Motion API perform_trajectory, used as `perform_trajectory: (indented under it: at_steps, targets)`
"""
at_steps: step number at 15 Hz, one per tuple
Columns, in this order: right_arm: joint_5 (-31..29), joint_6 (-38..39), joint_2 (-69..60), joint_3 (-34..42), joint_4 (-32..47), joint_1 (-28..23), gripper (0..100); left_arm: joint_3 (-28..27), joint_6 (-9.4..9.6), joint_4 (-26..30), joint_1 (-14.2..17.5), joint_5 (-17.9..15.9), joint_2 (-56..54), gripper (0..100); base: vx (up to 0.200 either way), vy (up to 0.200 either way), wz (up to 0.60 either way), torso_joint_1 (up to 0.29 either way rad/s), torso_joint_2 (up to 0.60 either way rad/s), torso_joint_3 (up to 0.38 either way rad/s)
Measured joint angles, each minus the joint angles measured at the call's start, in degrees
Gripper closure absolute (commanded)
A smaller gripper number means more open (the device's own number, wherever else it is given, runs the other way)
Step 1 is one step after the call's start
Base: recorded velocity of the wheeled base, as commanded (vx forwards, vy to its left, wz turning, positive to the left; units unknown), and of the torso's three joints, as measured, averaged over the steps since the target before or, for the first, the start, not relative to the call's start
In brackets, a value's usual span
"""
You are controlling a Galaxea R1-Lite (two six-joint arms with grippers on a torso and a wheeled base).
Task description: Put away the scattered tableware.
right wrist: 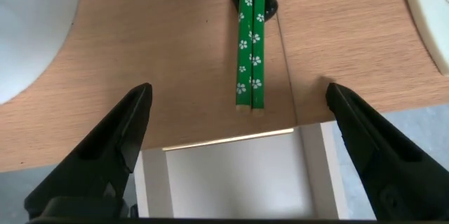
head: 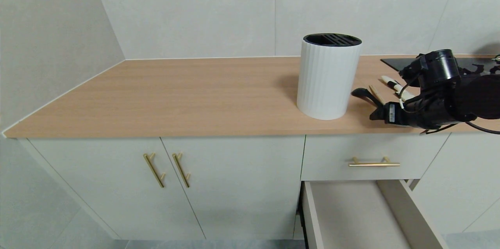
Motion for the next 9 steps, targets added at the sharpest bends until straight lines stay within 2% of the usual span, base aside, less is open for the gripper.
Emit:
perform_trajectory:
  at_steps: [9]
  targets:
    - [-0.83, 0.01, -0.76, 0.52, 0.20, 0.00, 100, 0.00, 0.02, 0.00, 0.00, 0.00, 0.00, 0, 0.000, 0.000, 0.00, 0.000, 0.00, 0.000]
